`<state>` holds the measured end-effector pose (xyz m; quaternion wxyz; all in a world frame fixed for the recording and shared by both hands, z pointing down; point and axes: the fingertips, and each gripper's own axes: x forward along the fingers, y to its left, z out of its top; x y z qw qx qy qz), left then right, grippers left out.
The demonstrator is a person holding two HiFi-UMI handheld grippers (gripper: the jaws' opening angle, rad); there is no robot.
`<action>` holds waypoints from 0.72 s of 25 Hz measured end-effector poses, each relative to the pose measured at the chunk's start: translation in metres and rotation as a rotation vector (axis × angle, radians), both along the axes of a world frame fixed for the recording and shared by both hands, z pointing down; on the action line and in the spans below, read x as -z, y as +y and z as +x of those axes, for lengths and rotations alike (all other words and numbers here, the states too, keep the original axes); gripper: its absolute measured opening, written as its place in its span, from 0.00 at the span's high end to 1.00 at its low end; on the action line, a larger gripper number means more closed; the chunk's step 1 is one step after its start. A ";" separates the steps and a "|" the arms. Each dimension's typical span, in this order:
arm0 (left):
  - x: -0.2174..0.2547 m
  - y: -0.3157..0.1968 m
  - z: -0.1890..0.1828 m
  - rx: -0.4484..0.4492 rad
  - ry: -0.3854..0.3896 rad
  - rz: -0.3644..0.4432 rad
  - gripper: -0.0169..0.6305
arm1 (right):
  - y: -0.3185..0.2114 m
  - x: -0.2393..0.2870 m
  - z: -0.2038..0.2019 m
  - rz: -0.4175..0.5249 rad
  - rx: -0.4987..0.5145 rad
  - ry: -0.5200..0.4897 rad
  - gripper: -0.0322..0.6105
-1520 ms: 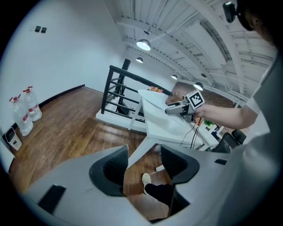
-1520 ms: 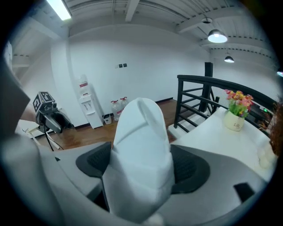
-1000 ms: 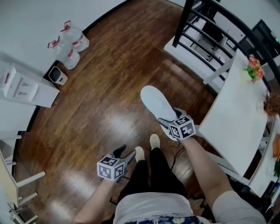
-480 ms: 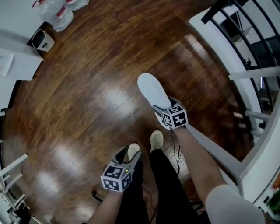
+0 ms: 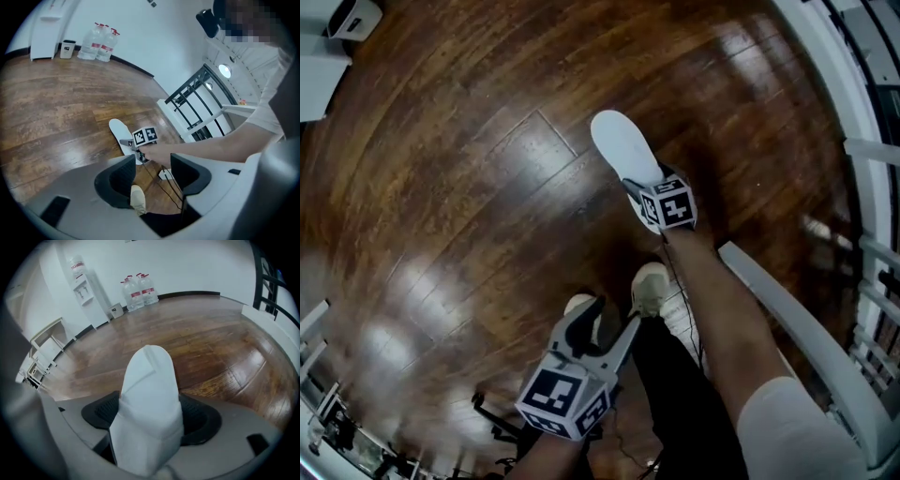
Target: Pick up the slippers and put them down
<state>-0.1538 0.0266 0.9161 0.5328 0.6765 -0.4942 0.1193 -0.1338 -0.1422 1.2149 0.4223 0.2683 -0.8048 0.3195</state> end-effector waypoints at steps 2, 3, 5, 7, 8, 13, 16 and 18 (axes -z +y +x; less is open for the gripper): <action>-0.009 -0.003 -0.006 -0.014 -0.018 0.002 0.61 | 0.007 -0.019 -0.001 0.000 -0.003 0.013 0.33; -0.013 -0.002 -0.010 -0.018 -0.027 -0.009 0.61 | 0.011 -0.025 -0.002 -0.002 -0.005 0.018 0.33; -0.020 -0.002 -0.016 -0.020 -0.029 -0.034 0.61 | 0.016 -0.034 -0.005 -0.007 -0.008 0.025 0.32; -0.022 -0.001 -0.015 -0.028 -0.026 -0.043 0.59 | 0.017 -0.039 -0.005 -0.013 -0.006 0.033 0.31; -0.023 0.000 -0.013 -0.034 -0.023 -0.046 0.59 | 0.019 -0.040 -0.004 -0.019 -0.004 0.039 0.30; -0.036 0.003 -0.027 -0.013 -0.052 -0.065 0.58 | 0.026 -0.010 -0.003 -0.067 0.034 0.059 0.27; -0.041 0.005 -0.066 0.098 -0.061 -0.109 0.58 | 0.030 0.038 0.003 -0.088 0.044 0.063 0.24; -0.028 0.002 -0.098 0.158 -0.091 -0.129 0.58 | 0.031 0.083 0.005 -0.087 0.053 0.056 0.24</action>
